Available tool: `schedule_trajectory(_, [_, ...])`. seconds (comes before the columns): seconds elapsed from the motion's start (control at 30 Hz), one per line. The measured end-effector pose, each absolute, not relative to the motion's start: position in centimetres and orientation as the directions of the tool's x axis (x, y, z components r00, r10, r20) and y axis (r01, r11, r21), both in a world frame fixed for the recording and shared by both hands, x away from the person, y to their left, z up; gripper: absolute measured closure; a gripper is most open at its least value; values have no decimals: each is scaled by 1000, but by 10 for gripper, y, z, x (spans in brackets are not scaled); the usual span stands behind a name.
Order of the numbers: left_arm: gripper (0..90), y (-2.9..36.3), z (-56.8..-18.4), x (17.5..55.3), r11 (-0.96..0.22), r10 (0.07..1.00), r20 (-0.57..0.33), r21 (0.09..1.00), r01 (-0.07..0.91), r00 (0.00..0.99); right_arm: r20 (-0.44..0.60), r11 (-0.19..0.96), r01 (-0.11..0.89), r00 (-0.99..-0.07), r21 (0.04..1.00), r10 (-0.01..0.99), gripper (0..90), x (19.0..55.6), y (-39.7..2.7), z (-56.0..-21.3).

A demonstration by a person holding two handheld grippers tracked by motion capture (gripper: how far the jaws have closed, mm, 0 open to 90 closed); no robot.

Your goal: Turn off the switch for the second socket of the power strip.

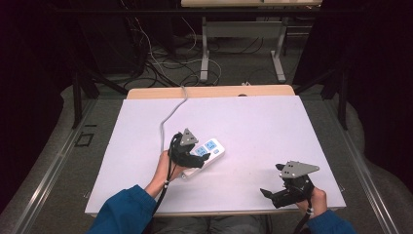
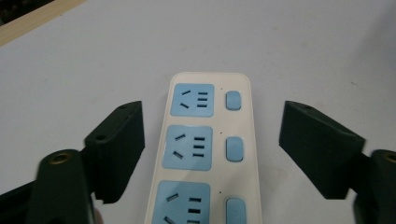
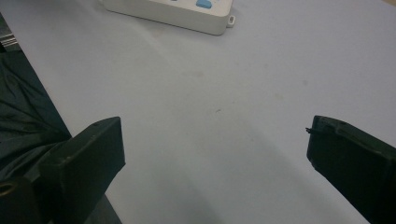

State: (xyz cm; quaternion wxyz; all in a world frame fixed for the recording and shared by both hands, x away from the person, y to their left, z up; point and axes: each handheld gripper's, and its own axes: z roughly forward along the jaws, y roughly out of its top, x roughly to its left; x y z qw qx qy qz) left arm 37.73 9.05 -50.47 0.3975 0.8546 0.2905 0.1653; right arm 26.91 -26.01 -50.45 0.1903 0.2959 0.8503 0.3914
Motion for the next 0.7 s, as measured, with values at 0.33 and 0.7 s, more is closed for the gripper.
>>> schedule_trajectory(0.33, [30, 109, -494, 369, -539, 640, 92, 760, 362, 762, -85, 515, 358, -753, 779, 652, 35, 269, -260, -505])
schedule_trajectory(0.7, [4, 131, -491, 359, -541, 656, 99, 753, 375, 749, -87, 515, 357, -752, 779, 653, 37, 268, -260, -504])
